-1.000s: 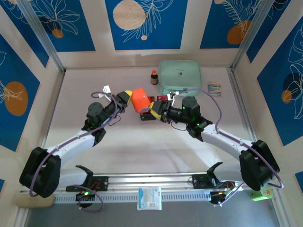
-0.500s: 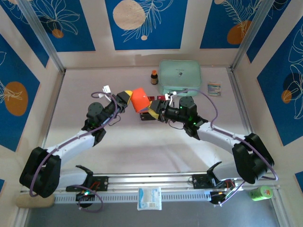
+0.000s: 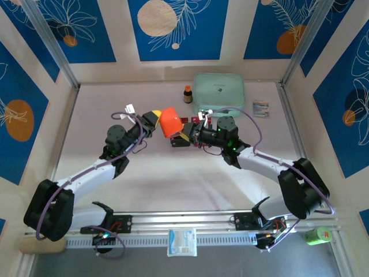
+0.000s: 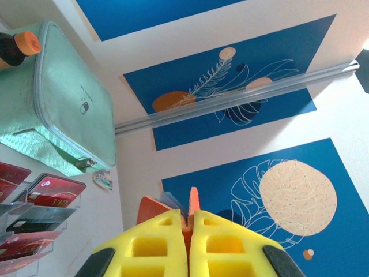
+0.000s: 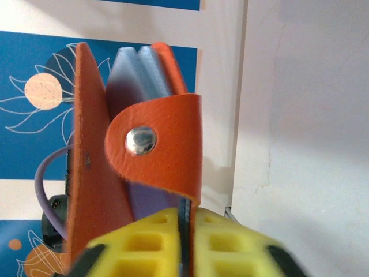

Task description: Put the credit cards into the card holder

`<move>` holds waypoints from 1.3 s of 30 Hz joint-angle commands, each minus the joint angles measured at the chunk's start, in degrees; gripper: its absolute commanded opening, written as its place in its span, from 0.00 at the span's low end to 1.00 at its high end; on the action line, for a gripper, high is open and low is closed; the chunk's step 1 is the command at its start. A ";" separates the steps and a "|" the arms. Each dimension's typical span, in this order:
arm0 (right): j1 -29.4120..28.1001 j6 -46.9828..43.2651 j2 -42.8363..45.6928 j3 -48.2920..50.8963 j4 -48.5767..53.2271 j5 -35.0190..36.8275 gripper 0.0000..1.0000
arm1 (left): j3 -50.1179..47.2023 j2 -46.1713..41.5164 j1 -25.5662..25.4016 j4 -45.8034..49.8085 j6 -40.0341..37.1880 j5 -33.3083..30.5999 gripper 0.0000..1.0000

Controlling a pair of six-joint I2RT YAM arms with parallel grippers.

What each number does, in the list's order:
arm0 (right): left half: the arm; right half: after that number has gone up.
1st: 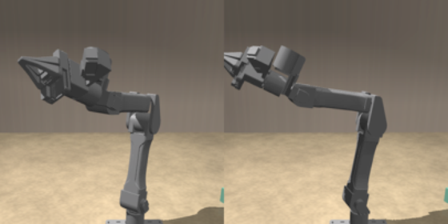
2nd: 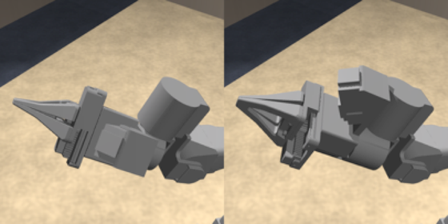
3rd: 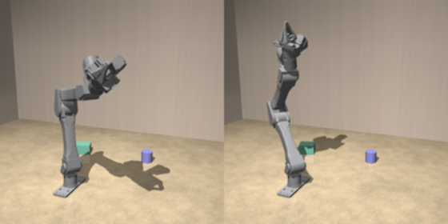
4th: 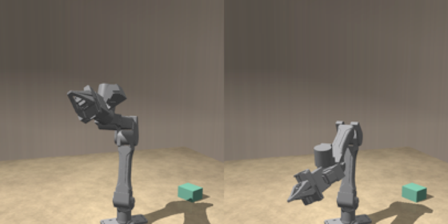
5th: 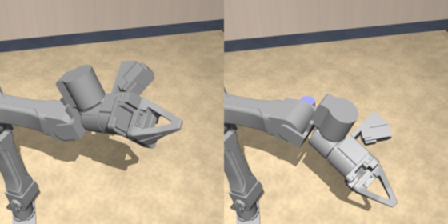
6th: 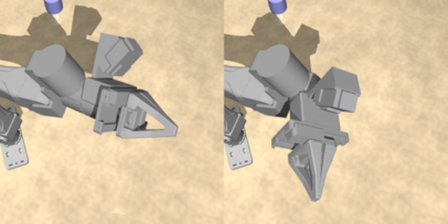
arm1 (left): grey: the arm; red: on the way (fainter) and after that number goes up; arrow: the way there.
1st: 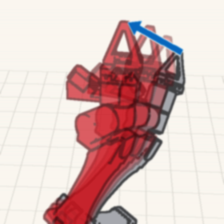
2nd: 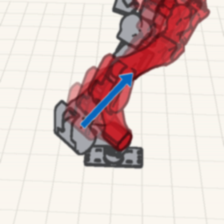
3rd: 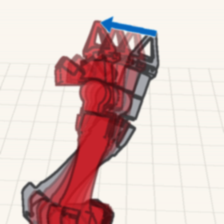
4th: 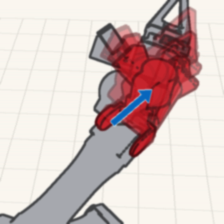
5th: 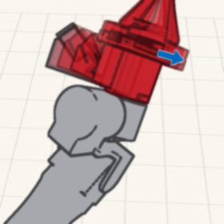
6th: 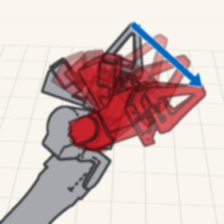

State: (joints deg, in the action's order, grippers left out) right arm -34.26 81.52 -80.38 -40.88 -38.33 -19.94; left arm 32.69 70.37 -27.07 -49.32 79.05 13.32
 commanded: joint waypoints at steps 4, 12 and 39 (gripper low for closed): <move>0.64 -0.98 1.70 1.12 -2.76 -0.17 0.00 | -0.01 1.19 -0.36 -0.82 -2.34 2.51 0.44; 1.04 -8.94 9.93 7.08 6.25 4.69 0.00 | 9.46 -2.85 0.37 28.09 -19.76 6.47 1.00; -1.86 -16.17 15.16 11.64 17.07 12.82 0.00 | 58.37 24.79 -21.35 97.89 -59.43 -23.23 1.00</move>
State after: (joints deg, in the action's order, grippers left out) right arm -36.05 66.39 -66.52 -29.12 -21.47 -8.32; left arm 89.12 94.30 -47.66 44.21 22.48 -6.20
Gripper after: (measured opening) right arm 0.054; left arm 0.998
